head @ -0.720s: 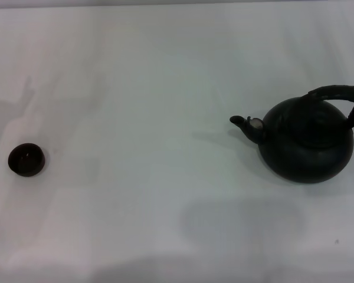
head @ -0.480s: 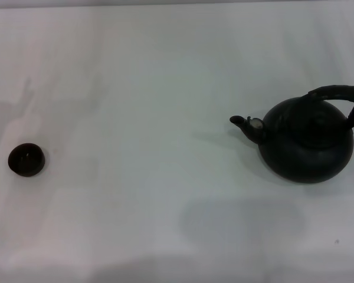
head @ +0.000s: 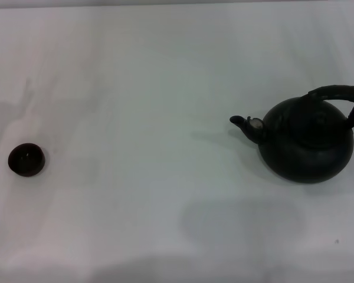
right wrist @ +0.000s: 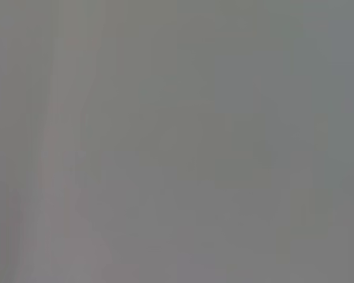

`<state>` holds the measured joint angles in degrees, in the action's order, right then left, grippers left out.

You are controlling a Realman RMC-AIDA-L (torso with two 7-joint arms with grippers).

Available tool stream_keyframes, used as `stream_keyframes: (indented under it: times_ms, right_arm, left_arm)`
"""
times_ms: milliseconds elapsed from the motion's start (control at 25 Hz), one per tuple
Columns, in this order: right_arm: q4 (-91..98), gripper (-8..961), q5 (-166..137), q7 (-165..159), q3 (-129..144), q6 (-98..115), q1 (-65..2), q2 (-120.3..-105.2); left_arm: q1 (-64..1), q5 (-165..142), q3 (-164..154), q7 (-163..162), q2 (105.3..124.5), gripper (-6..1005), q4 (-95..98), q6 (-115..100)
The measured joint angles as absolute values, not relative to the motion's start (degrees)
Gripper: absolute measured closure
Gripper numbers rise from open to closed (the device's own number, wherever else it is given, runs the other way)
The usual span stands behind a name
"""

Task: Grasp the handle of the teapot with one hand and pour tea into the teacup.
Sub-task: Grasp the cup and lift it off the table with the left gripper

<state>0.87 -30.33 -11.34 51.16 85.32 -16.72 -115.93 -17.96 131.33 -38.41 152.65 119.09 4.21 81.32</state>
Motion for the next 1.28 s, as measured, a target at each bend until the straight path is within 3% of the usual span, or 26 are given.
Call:
stream_keyframes:
  times_ms: [1280]
  right_arm:
    - [0.16,83,-30.22,-11.40,50.81,82.93,-17.23,-115.93]
  left_arm:
    - [-20.14,128.57,-38.41,152.57,118.91,138,4.74,80.32]
